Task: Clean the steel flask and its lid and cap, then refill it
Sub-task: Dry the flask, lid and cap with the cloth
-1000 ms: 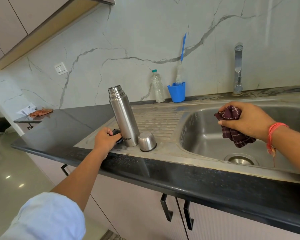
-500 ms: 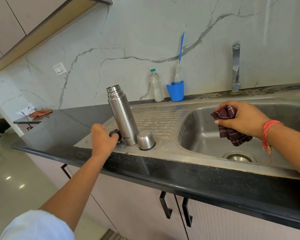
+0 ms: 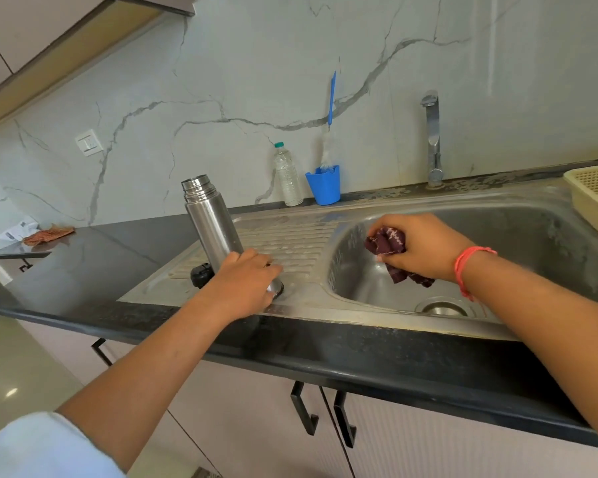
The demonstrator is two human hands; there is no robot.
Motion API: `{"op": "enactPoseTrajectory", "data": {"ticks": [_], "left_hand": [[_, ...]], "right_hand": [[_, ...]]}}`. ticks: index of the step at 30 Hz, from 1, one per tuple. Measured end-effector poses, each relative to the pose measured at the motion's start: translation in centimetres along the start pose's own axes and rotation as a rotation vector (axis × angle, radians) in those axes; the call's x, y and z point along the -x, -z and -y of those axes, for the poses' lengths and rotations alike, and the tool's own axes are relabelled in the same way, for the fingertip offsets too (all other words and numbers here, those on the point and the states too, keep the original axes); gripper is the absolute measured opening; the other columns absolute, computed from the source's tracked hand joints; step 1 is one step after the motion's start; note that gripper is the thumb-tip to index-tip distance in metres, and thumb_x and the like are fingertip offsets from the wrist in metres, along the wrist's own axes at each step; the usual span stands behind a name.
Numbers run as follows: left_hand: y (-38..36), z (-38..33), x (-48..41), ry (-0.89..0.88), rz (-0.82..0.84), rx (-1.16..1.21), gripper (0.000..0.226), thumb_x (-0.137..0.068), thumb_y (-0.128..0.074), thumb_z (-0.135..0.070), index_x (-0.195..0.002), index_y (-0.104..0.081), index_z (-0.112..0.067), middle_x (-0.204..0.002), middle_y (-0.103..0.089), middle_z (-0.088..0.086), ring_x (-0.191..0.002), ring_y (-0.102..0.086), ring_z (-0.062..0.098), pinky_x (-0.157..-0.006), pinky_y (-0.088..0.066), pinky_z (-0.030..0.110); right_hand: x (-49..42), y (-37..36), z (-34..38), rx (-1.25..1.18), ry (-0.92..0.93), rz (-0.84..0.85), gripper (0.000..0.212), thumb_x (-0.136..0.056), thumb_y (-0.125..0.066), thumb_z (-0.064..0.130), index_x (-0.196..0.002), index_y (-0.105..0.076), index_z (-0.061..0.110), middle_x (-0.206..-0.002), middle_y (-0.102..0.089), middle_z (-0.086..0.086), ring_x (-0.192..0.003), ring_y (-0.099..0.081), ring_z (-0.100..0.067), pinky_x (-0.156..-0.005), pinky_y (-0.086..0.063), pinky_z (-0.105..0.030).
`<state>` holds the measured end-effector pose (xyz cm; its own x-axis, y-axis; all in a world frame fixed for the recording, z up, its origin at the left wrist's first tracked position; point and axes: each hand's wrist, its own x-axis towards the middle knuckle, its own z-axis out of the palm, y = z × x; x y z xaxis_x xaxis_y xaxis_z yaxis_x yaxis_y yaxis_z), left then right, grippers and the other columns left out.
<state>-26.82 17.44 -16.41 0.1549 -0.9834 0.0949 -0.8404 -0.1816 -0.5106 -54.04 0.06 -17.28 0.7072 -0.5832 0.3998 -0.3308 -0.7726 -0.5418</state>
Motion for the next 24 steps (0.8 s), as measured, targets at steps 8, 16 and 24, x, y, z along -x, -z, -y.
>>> {"op": "enactPoseTrajectory", "data": {"ticks": [8,16,24], "left_hand": [[2.3,-0.2,-1.9,-0.048,0.198,-0.125,0.060,-0.095,-0.067,-0.018,-0.149,-0.046,-0.033,-0.135,-0.056,-0.001,-0.127,-0.043,0.022,-0.104,-0.033,0.038],[6.1,0.0,-4.3,-0.065,-0.021,0.395,0.070,-0.084,-0.082,-0.038,-0.146,-0.050,-0.030,-0.129,-0.051,-0.001,-0.121,-0.047,0.018,-0.100,-0.043,0.036],[6.7,-7.8,-11.8,0.054,-0.144,1.775,0.036,-0.095,-0.073,-0.031,-0.128,-0.060,-0.039,-0.131,-0.062,0.004,-0.110,-0.069,0.020,-0.088,-0.060,0.033]], "right_hand": [[-0.5,-1.2,0.8,0.525,0.233,0.063,0.040,-0.091,-0.064,0.015,-0.123,-0.056,0.037,-0.120,-0.064,0.008,-0.107,-0.063,-0.022,-0.079,-0.053,-0.036],[-1.8,-2.9,1.6,0.725,0.407,-0.034,0.041,-0.093,-0.060,0.012,-0.129,-0.050,0.028,-0.126,-0.062,0.002,-0.107,-0.064,-0.029,-0.074,-0.058,-0.045],[-1.8,1.2,-1.7,-0.371,-0.281,-0.507,0.030,-0.083,-0.078,0.015,-0.110,-0.066,0.021,-0.095,-0.071,0.001,-0.084,-0.069,-0.016,-0.080,-0.057,-0.029]]}}
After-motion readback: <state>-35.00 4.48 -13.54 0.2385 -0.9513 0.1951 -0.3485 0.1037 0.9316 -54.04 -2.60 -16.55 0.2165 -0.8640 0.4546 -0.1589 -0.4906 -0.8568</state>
